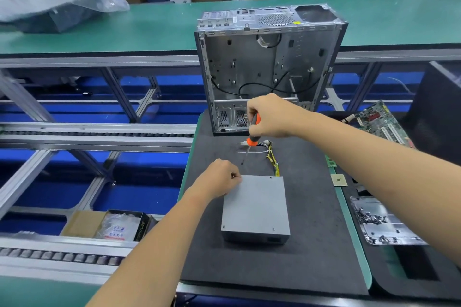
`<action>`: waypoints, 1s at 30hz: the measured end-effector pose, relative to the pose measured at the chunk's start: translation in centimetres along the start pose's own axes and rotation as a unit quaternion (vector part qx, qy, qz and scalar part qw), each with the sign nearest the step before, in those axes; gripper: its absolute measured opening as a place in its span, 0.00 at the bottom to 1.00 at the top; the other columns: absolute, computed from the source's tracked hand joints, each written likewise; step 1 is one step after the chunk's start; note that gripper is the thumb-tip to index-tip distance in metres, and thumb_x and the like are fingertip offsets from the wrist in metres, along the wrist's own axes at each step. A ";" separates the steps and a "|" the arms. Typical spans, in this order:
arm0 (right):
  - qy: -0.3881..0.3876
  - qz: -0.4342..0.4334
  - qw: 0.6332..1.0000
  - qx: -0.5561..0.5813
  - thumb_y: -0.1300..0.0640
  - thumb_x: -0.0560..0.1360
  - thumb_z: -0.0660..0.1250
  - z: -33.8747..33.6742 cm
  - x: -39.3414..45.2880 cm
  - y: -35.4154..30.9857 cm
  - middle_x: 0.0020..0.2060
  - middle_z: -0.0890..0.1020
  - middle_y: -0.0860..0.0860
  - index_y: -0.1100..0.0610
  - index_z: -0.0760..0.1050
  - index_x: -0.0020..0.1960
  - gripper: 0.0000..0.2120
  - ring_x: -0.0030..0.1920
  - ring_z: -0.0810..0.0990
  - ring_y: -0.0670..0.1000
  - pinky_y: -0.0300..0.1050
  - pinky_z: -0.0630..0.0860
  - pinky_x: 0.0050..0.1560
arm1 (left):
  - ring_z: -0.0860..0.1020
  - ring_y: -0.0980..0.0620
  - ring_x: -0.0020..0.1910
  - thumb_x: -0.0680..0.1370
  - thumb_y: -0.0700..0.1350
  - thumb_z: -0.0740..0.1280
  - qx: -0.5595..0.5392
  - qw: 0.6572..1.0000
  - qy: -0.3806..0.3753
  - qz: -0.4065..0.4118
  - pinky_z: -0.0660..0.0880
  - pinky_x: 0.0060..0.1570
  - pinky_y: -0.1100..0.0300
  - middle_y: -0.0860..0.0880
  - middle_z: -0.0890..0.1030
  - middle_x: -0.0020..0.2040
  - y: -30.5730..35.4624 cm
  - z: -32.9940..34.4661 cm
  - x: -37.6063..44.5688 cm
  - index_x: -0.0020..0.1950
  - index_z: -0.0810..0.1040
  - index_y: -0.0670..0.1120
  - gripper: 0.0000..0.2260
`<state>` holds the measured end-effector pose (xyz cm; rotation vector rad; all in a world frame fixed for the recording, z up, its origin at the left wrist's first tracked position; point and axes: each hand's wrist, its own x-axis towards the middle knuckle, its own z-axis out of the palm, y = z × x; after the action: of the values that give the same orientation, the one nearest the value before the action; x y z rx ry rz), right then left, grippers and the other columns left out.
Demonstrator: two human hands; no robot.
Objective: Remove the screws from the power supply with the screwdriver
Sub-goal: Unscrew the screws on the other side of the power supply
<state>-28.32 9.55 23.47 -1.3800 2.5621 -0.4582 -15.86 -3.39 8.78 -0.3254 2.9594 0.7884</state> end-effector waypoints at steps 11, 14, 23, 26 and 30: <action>-0.018 0.082 0.995 0.057 0.55 0.72 0.67 1.3 -0.3 1.9 0.40 0.75 0.52 0.55 0.66 0.44 0.09 0.34 0.69 0.50 0.44 0.65 0.31 | 0.80 0.50 0.44 0.76 0.42 0.64 0.008 0.999 0.046 0.023 0.76 0.48 0.57 0.49 0.84 0.44 -0.3 0.6 -0.5 0.48 0.84 0.45 0.09; -0.004 0.100 0.992 0.076 0.57 0.74 0.61 2.2 -0.6 2.7 0.38 0.78 0.54 0.56 0.68 0.46 0.04 0.34 0.73 0.53 0.45 0.68 0.33 | 0.80 0.51 0.45 0.76 0.42 0.65 0.017 0.998 0.061 0.029 0.75 0.49 0.59 0.50 0.85 0.44 -0.4 0.8 -0.5 0.47 0.84 0.45 0.08; -0.014 0.069 0.995 0.071 0.56 0.73 0.63 2.7 -0.4 2.4 0.39 0.77 0.51 0.53 0.69 0.43 0.03 0.35 0.72 0.51 0.44 0.68 0.32 | 0.78 0.50 0.42 0.76 0.42 0.64 0.012 0.999 0.048 0.018 0.76 0.44 0.58 0.50 0.83 0.40 -0.2 0.6 -0.4 0.46 0.82 0.45 0.07; -0.033 0.063 0.996 0.056 0.55 0.74 0.63 3.0 -0.3 2.0 0.41 0.78 0.52 0.53 0.69 0.44 0.04 0.36 0.71 0.52 0.46 0.70 0.36 | 0.78 0.49 0.41 0.76 0.41 0.64 0.011 0.999 0.044 0.014 0.77 0.45 0.55 0.49 0.83 0.40 -0.1 0.7 -0.4 0.46 0.82 0.45 0.07; -0.047 0.054 0.996 0.054 0.57 0.76 0.62 3.6 -0.5 1.8 0.41 0.77 0.53 0.56 0.70 0.48 0.03 0.35 0.70 0.52 0.46 0.68 0.34 | 0.77 0.49 0.40 0.76 0.42 0.63 0.015 0.999 0.039 0.010 0.78 0.43 0.52 0.49 0.82 0.39 -0.2 0.7 -0.3 0.45 0.81 0.46 0.07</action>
<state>-28.35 10.24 19.51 -1.1928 2.4825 -0.4927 -15.48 -3.11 8.13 -0.3320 3.0487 0.7500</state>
